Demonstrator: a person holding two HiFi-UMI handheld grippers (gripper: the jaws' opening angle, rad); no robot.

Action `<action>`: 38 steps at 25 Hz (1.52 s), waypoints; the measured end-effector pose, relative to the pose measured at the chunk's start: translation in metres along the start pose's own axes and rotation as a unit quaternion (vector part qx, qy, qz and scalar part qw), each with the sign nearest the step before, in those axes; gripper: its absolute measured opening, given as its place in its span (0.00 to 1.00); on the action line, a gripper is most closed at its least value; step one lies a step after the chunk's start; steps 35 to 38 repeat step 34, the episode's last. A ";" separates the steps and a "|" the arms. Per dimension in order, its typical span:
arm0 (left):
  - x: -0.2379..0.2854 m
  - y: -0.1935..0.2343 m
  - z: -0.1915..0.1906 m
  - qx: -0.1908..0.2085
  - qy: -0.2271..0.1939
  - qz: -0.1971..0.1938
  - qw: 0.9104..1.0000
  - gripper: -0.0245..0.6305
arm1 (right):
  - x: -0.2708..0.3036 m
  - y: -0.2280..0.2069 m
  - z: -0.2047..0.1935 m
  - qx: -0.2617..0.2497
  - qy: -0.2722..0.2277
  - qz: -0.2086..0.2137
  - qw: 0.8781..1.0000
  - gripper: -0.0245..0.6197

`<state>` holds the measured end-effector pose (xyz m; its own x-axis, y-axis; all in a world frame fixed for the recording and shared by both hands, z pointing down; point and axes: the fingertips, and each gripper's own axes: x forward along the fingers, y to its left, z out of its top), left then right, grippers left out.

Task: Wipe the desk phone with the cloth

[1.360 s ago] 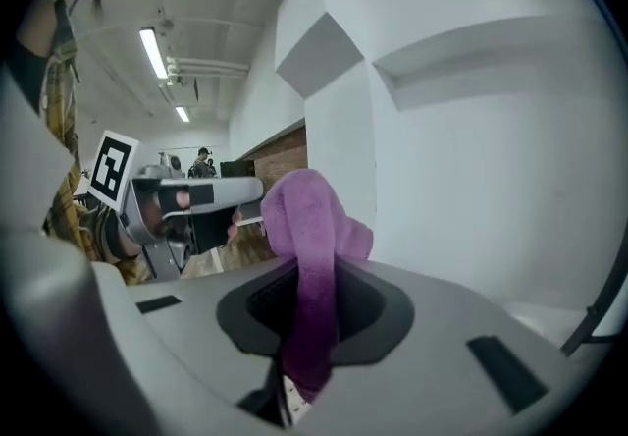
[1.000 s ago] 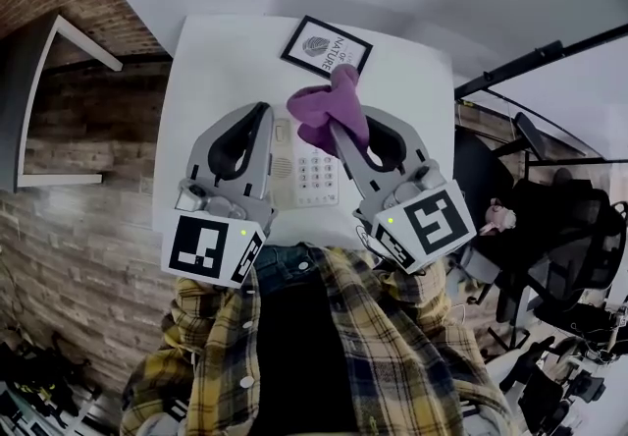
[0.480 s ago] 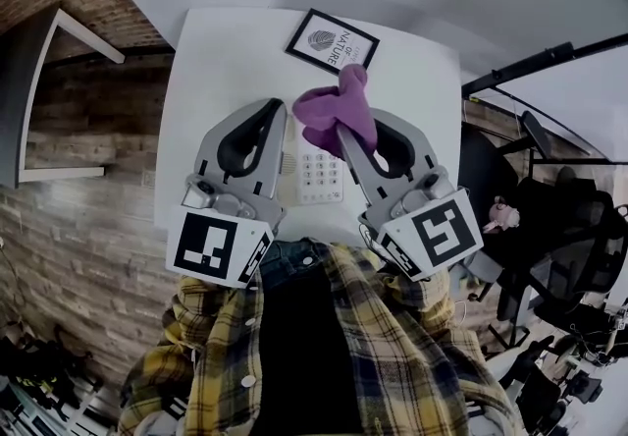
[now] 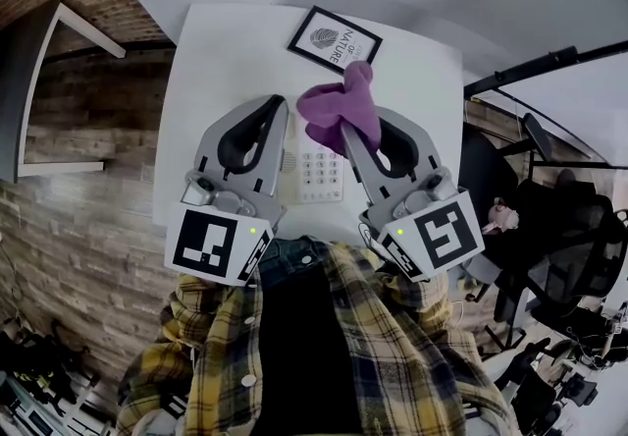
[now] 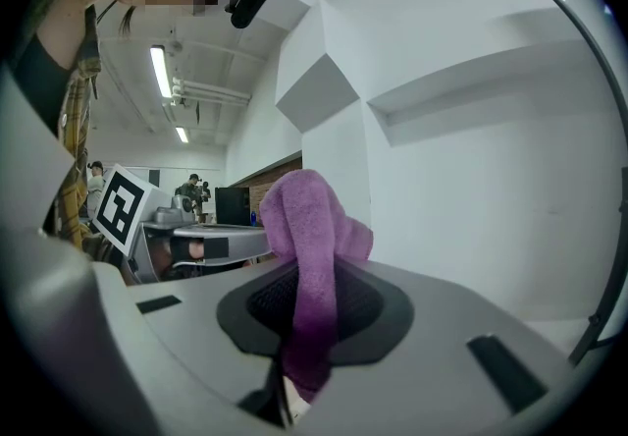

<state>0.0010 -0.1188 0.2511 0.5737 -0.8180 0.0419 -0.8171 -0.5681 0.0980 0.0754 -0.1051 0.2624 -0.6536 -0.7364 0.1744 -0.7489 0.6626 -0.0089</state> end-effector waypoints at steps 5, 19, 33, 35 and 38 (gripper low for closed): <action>0.000 0.000 0.000 0.001 0.000 0.001 1.000 0.06 | 0.002 0.001 0.000 -0.004 0.000 0.000 1.000 0.14; -0.002 -0.006 0.000 0.019 0.006 -0.019 1.000 0.06 | 0.002 0.008 -0.001 -0.019 0.008 0.006 1.000 0.14; -0.001 -0.011 0.006 0.049 0.008 -0.031 0.998 0.06 | -0.006 0.005 -0.002 -0.015 0.002 0.000 1.000 0.14; -0.001 -0.010 0.007 0.053 0.007 -0.029 0.998 0.06 | -0.007 0.005 -0.002 -0.015 0.001 -0.002 1.000 0.14; -0.001 -0.010 0.007 0.053 0.007 -0.029 0.998 0.06 | -0.007 0.005 -0.002 -0.015 0.001 -0.002 1.000 0.14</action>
